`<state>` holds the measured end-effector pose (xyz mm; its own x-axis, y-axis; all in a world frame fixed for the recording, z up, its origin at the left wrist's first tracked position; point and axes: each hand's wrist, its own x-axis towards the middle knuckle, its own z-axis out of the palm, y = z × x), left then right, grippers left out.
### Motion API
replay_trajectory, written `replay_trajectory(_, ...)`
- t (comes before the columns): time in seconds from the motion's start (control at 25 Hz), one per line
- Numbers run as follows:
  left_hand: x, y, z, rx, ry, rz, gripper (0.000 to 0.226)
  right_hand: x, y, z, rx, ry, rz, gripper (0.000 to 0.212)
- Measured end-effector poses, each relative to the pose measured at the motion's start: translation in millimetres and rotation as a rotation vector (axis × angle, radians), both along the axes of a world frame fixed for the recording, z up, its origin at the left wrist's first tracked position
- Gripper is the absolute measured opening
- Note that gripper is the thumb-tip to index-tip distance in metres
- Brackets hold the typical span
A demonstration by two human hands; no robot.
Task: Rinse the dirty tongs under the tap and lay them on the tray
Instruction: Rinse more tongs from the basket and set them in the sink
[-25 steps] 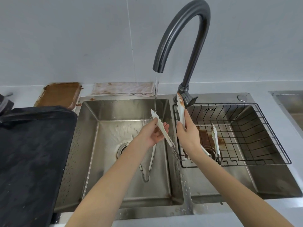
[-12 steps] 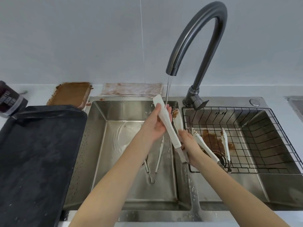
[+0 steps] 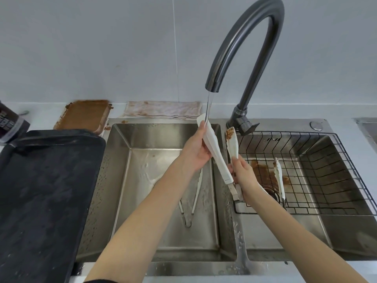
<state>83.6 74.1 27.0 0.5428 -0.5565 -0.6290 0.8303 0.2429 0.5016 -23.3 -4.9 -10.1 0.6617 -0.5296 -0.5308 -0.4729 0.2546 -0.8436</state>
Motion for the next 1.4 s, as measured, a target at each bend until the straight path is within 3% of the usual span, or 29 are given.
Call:
replay_trajectory(0.24,0.4,-1.5,-10.7,0.201,0.062,0.092,0.057,0.0,4.1,-5.8,-0.062,-0.061,0.012,0.025)
replay_trajectory(0.4,7.2,14.3,-38.2,0.197,0.139,0.177,0.048,1.5,8.3,-6.3,-0.334,-0.076,0.062,0.044)
replay_trajectory(0.56,2.7,28.2,-50.3,0.171,0.115,0.067,0.016,0.8,8.2,0.3,-0.517,-0.093,0.064,0.047)
replay_trajectory(0.92,-12.8,11.9,-37.9,0.126,0.047,-0.114,0.017,-12.3,1.3,19.5,-0.571,-0.141,0.043,0.045)
replay_trajectory(1.04,-17.7,16.4,-42.7,0.227,-0.007,-0.139,0.024,-9.2,5.2,20.8,-0.377,-0.141,0.085,0.030)
replay_trajectory(1.2,-17.7,38.5,-57.6,0.369,-0.096,-0.139,0.022,18.8,3.3,22.8,0.416,-0.266,0.007,0.024)
replay_trajectory(1.24,-17.4,44.5,-60.8,0.387,-0.099,-0.131,0.022,25.2,3.2,22.3,0.521,-0.301,0.017,0.024)
replay_trajectory(1.4,-16.6,60.5,-63.5,0.372,-0.007,-0.067,0.016,45.1,15.6,18.9,0.647,-0.305,0.083,0.025)
